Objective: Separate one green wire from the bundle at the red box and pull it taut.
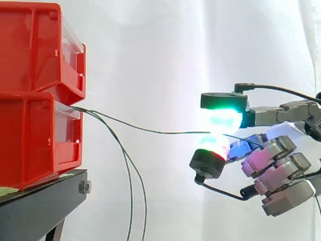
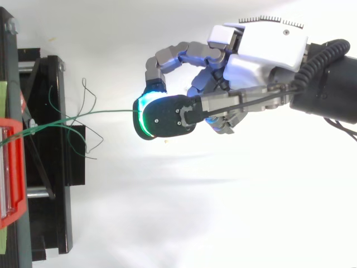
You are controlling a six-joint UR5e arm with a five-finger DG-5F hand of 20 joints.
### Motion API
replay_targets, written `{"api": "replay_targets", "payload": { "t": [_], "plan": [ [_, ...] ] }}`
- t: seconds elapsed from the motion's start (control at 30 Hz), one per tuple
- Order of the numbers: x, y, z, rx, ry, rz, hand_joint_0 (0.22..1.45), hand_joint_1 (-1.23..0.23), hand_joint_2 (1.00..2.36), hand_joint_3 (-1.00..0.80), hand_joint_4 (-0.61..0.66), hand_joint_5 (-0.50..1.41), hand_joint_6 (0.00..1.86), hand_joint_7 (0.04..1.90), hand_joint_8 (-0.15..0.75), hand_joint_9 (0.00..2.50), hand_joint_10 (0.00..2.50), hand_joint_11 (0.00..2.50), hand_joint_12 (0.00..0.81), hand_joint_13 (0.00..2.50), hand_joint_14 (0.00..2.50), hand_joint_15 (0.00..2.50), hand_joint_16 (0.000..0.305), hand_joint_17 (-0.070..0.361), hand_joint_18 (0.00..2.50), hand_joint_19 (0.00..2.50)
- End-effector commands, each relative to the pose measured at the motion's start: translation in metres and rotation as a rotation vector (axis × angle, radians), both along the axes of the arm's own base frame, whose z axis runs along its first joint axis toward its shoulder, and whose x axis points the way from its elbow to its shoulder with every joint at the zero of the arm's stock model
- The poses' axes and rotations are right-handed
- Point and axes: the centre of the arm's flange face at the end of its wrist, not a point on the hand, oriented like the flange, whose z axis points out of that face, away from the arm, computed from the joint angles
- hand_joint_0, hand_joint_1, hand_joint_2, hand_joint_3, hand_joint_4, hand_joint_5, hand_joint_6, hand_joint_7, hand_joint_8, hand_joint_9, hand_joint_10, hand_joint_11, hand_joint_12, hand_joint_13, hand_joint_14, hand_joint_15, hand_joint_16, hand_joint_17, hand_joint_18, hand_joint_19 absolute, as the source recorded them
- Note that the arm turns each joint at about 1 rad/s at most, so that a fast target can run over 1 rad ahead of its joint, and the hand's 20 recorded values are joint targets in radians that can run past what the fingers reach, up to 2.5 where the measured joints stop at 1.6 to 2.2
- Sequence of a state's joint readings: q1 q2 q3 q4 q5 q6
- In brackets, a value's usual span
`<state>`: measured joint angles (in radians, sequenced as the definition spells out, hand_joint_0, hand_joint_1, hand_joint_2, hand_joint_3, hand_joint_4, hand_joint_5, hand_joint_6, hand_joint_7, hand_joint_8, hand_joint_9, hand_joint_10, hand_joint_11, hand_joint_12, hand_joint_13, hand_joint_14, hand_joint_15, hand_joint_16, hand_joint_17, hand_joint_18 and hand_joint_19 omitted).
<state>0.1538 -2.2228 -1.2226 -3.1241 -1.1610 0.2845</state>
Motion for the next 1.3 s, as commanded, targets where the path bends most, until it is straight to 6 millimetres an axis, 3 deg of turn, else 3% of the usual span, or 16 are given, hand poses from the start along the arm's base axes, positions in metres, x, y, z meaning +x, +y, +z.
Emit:
{"api": "replay_targets", "payload": {
  "t": [0.0,1.27],
  "plan": [
    [0.0001,0.0007,0.0001,-0.002,0.0,0.001,0.64,-0.79,1.03,-0.06,0.06,-0.13,0.86,1.29,0.272,1.15,1.36,1.59,0.33,1.14,1.33,1.52,0.041,0.092,1.26,1.59],
    [0.0001,0.0007,0.0001,-0.002,0.0,0.001,0.64,-0.8,1.03,-0.04,0.06,-0.13,0.86,1.3,0.281,1.12,1.46,1.51,0.33,1.15,1.23,1.5,0.042,0.095,1.23,1.56]
  ]
}}
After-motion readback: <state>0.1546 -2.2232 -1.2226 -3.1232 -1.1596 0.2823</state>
